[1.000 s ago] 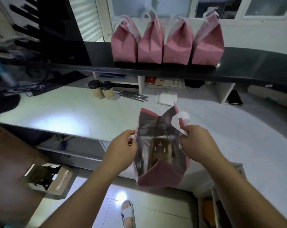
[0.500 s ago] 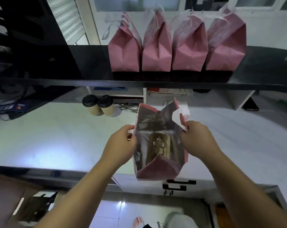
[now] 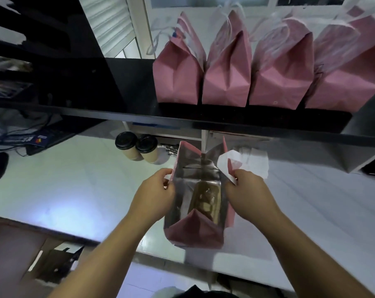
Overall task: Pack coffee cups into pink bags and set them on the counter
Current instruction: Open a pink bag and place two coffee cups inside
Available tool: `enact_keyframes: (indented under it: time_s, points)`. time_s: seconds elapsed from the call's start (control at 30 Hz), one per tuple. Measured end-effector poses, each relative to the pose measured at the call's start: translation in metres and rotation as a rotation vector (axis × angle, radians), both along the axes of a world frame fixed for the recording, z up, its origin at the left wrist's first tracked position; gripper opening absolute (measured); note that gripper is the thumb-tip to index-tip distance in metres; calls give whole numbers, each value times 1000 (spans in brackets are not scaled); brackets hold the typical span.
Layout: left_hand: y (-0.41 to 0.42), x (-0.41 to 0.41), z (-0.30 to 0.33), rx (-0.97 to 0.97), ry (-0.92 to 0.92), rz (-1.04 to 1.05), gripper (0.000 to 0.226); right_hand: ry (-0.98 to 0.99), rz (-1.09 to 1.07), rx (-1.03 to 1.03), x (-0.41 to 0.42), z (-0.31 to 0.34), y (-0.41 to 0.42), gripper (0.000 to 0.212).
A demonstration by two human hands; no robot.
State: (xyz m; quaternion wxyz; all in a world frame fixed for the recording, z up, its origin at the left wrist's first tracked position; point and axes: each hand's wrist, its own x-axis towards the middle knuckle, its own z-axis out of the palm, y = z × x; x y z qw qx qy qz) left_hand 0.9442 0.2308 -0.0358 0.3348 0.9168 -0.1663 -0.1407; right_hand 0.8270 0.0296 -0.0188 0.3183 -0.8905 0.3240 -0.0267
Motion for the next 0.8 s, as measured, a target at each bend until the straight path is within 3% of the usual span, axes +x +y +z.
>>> enact_keyframes:
  time_s: [0.27, 0.43, 0.57, 0.8]
  points:
    - [-5, 57, -5, -29, 30, 47, 27, 71, 33, -26, 9, -1, -13, 28]
    - [-3, 147, -29, 246, -126, -81, 35, 98, 2, -57, 4, 10, -3, 38]
    - [-7, 200, -44, 418, -239, -213, 54, 102, -40, -23, 5, 18, 9, 26]
    - [-12, 242, -73, 666, -287, -259, 85, 155, -132, -23, 11, 16, 16, 53]
